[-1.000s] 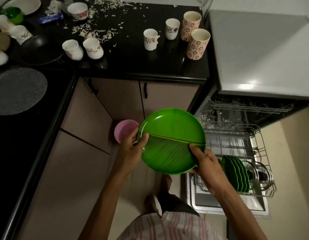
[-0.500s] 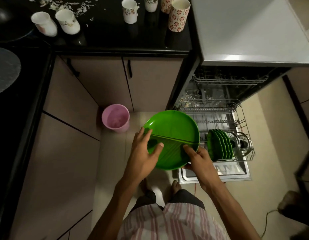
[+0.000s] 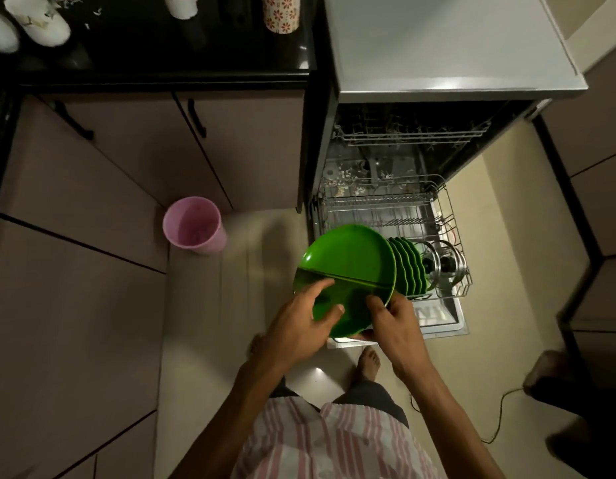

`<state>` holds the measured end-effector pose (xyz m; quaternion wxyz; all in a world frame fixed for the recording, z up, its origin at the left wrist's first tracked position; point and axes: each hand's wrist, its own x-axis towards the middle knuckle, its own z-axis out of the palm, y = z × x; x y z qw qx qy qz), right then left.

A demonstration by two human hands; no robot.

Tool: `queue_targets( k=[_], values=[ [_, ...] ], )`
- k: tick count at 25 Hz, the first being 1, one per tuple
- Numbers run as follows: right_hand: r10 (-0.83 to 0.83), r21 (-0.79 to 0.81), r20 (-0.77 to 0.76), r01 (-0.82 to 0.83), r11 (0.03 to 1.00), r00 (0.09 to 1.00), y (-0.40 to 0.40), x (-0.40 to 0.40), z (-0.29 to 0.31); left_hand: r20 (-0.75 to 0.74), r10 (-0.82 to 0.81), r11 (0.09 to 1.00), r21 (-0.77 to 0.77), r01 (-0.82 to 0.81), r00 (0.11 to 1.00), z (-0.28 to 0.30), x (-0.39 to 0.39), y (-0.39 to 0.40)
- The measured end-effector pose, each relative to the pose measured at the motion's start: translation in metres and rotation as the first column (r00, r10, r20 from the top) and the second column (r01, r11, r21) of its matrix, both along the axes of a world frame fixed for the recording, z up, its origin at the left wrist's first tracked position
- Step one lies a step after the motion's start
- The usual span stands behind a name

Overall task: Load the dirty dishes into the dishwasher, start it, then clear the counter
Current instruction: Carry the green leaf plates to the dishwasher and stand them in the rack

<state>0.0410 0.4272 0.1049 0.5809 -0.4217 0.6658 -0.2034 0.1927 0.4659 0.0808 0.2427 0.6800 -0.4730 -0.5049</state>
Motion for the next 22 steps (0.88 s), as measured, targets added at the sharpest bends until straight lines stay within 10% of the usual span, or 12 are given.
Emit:
queue_targets(
  k=[7,22],
  values=[
    [0.161,-0.072,-0.228,-0.182,0.981,0.960,-0.036,-0.134,-0.036,-0.135,-0.209,0.969,0.101,0.223,0.969,-0.049,-0.153,-0.012],
    [0.196,-0.101,-0.533,-0.292,0.951,0.823,-0.127,-0.232,-0.265,-0.206,-0.107,0.991,0.060,0.122,0.973,-0.300,-0.293,-0.101]
  ],
)
